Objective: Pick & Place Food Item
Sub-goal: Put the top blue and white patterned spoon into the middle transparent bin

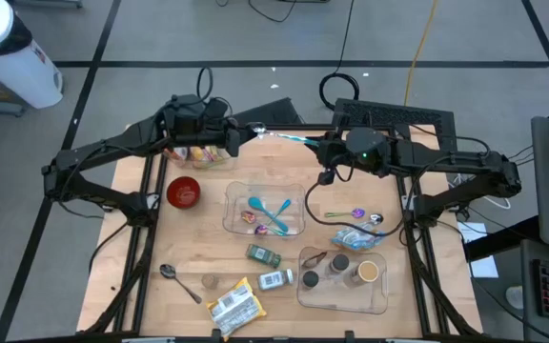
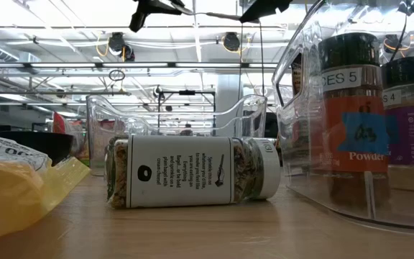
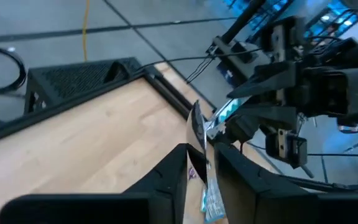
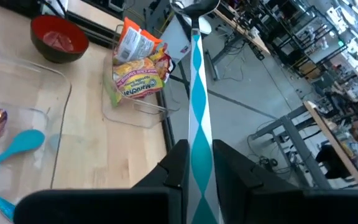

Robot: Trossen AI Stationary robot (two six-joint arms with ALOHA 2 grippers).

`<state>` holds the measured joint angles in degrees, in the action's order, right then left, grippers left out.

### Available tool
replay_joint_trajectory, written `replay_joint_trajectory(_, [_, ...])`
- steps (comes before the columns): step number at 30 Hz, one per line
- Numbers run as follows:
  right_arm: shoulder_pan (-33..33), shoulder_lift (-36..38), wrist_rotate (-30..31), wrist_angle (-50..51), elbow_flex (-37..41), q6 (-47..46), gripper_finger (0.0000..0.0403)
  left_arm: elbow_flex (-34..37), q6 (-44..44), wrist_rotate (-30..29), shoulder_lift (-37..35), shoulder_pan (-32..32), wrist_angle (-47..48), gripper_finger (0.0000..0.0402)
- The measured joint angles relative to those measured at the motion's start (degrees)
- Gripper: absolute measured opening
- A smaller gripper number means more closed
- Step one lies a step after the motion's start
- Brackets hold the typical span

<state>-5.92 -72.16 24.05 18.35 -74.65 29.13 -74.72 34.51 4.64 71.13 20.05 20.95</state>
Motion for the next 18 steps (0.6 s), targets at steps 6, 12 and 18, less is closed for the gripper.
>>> replay_joint_trajectory(6, [0.13, -0.07, -3.74, 1.02, -0.04, -4.15, 0.0038, 0.00, -1.28, 3.55, 0.00, 1.95, -3.77, 0.0122])
replay_joint_trajectory(12, [1.17, -0.11, -4.44, 1.63, -0.03, -7.23, 0.0038, 0.00, -1.24, 10.03, -0.02, 3.52, -7.53, 0.0157])
replay_joint_trajectory(18, [1.56, -0.63, -12.68, 1.49, -0.04, -17.29, 0.0038, 0.00, -3.65, 13.19, -1.35, 5.36, -10.37, 0.0173])
